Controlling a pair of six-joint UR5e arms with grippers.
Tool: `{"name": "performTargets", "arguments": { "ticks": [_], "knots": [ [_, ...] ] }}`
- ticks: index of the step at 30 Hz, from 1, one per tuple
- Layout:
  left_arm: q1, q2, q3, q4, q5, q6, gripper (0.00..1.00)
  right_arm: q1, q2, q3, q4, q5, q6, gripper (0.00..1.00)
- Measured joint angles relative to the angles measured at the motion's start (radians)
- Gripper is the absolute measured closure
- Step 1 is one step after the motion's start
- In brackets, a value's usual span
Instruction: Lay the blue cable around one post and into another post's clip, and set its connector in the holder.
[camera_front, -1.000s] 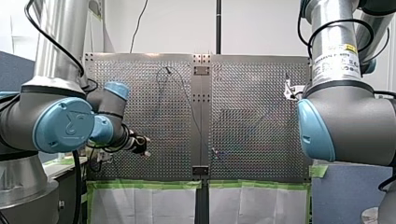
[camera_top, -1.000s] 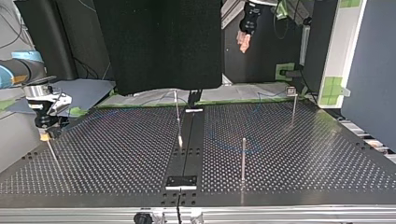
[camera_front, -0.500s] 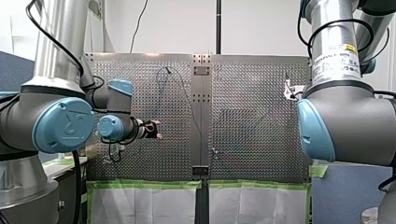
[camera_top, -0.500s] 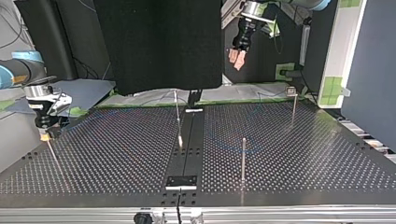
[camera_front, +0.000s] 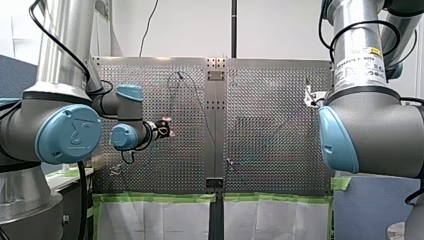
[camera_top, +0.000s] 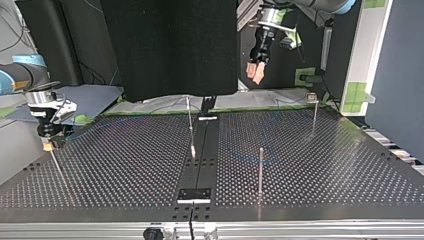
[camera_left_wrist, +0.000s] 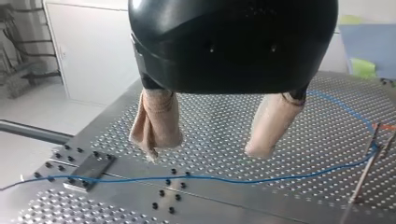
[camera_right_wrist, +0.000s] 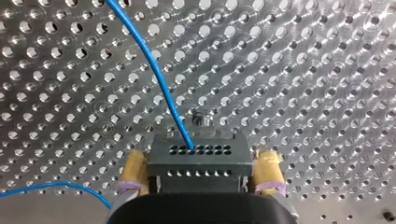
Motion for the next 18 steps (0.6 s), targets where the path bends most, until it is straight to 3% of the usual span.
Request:
{"name": "performTargets", "arguments": {
  "ticks": [11,18],
  "knots": [
    [0.0,0.0,-0.004,0.102,-0.011,0.005,0.0,0.001,0.0,0.0,0.01,0.0,0.0,0.0],
    [0.0,0.0,-0.006,0.121,-0.012,0.005,0.0,0.001,0.001,0.001,0.005,-0.001,0.0,0.0]
  ]
}}
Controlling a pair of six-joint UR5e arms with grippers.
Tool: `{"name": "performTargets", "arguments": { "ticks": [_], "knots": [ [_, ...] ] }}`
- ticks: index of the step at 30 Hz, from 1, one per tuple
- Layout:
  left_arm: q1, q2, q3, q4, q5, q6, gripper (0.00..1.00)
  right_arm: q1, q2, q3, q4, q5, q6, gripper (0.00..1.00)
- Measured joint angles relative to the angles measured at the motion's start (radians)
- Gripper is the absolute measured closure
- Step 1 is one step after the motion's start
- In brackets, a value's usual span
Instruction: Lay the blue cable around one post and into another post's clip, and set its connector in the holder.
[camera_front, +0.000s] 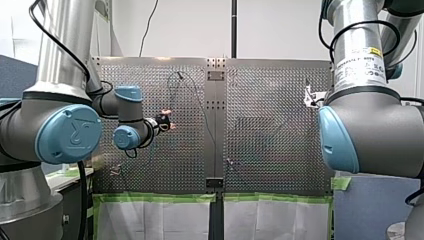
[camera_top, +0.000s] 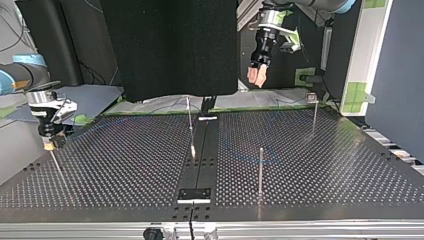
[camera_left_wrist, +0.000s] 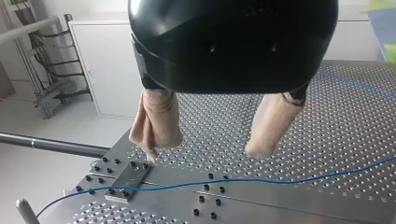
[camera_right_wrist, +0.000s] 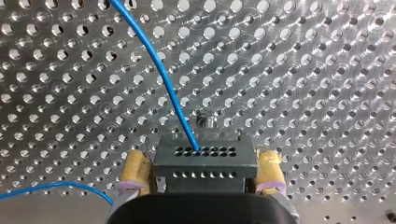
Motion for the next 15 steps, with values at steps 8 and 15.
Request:
{"name": "performTargets", "arguments": {
  "ticks": [8,15],
  "knots": [
    [0.0,0.0,-0.002,-0.002,0.0,0.0,0.0,-0.001,0.0,-0.001,-0.011,-0.006,0.0,0.0],
    [0.004,-0.001,-0.01,0.0,-0.001,0.0,0.0,-0.001,0.0,0.0,-0.015,-0.013,-0.001,0.0]
  ]
}}
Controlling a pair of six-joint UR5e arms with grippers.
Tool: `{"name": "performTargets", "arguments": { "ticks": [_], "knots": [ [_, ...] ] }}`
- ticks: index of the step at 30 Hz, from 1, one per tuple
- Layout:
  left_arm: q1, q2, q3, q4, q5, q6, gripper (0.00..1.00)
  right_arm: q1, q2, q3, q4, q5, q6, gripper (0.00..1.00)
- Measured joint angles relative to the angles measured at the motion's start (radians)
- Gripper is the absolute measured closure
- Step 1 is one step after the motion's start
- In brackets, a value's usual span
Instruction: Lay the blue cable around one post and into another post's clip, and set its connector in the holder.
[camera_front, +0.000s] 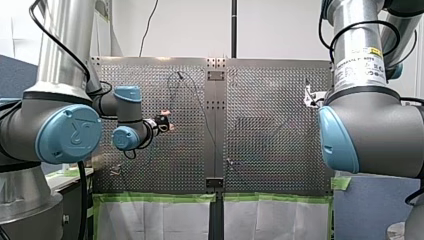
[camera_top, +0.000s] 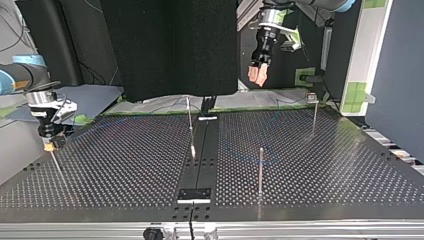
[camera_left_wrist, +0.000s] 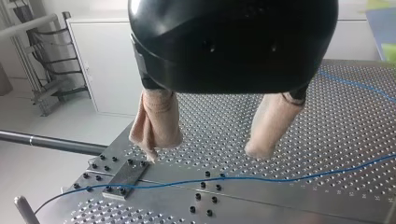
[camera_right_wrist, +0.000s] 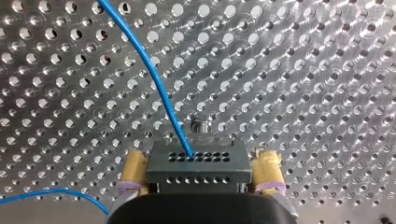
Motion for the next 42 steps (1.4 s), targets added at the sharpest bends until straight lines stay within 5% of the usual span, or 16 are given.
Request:
{"name": "performTargets", "arguments": {
  "ticks": [21,42],
  "knots": [
    [0.016,0.0,-0.004,-0.002,0.001,0.0,0.0,-0.001,0.0,0.0,0.007,0.007,-0.001,0.0],
    [0.026,0.0,-0.007,-0.002,0.003,0.0,0.0,-0.001,0.0,0.0,0.01,0.047,-0.001,0.0]
  ]
}}
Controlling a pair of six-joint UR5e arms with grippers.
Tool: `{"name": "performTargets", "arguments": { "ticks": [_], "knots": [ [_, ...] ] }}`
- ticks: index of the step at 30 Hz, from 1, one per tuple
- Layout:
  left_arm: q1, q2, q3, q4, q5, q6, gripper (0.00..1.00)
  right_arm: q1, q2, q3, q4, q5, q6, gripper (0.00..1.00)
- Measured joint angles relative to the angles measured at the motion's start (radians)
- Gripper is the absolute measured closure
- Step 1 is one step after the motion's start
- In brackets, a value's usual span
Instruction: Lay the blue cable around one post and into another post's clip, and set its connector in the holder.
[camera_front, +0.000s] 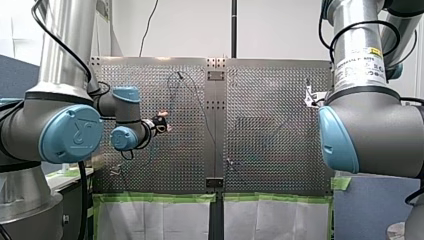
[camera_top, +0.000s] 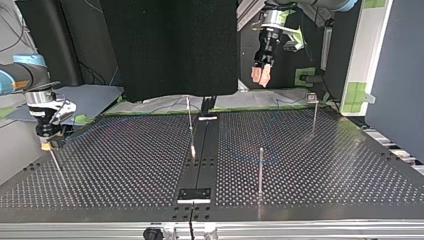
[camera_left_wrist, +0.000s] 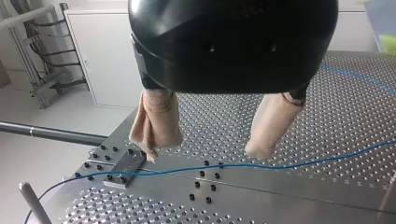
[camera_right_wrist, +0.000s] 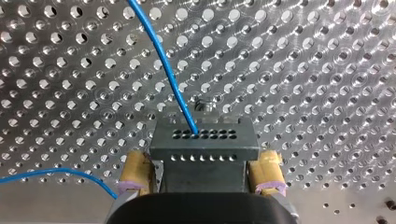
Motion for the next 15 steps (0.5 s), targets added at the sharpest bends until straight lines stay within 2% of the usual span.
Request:
{"name": "performTargets", "arguments": {
  "ticks": [6,15],
  "knots": [
    [0.002,0.0,0.0,0.0,0.0,0.0,0.0,0.0,0.0,0.0,0.001,0.006,0.0,0.0],
    [0.003,0.0,0.0,0.0,0.0,0.0,0.0,-0.001,0.0,0.0,0.005,0.037,0.0,0.0]
  ]
}}
